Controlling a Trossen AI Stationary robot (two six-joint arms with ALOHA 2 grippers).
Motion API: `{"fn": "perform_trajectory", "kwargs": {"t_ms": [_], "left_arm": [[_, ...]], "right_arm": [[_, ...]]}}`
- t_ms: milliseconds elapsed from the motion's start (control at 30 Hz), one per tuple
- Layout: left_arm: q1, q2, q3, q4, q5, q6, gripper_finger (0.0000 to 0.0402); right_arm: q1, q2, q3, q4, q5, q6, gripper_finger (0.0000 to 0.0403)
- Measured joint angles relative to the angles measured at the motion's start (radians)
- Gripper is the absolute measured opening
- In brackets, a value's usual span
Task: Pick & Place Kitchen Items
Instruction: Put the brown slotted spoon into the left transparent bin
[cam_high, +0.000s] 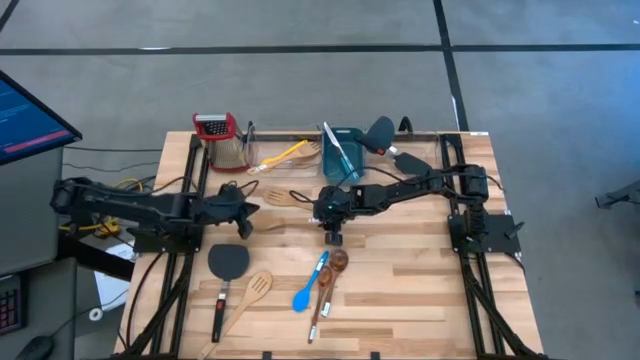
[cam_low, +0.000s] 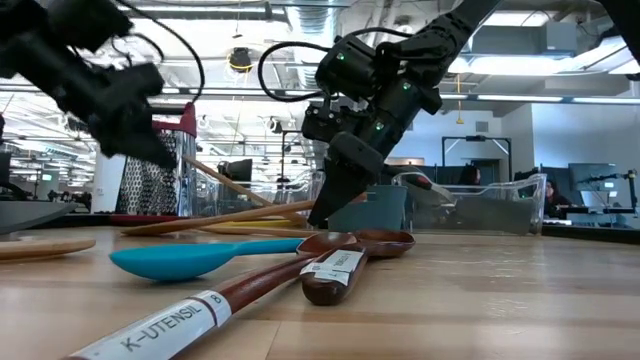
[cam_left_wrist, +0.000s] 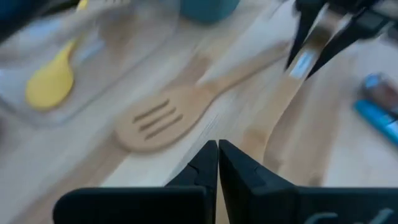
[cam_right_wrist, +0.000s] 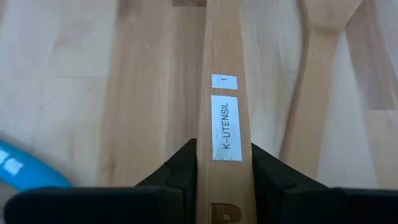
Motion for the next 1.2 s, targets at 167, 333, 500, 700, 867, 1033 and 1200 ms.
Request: {"fn": "perform_trajectory", "kwargs": {"t_ms": [167,333,500,700,867,1033,1200], "left_arm": [[-0.029,-0.130,0.002,0.008,-0.001,0.056,0.0002],[-0.033,-0.209,0.002,0.020,-0.002,0.118,0.0002],[-0.033,-0.256,0.003,0.034,-0.004,0.158,0.0002],[-0.033,-0.295,0.003,0.080,-0.004,0.203,0.0002],[-0.033,-0.296,0.003,0.165,-0.004,0.264,0.0002],[-0.033,-0.295,0.004,0.221,-0.004,0.298,0.0002],[-0.033,-0.295,0.004,0.234,-0.004,0.304,0.0002]], "right_arm": [[0.008,-0.051,0.000,-0.008,0.001,0.000,0.0088],[0.013,-0.147,0.002,-0.077,0.003,-0.004,0.0088],[0.021,-0.248,0.000,-0.257,0.005,0.030,0.0088],[0.049,-0.350,0.000,-0.359,0.095,0.084,0.0088],[0.039,-0.422,0.000,-0.346,0.275,0.124,0.0088],[-0.017,-0.414,0.037,-0.368,0.338,0.135,0.0088],[-0.088,-0.305,0.179,-0.491,0.337,0.074,0.0088]]}}
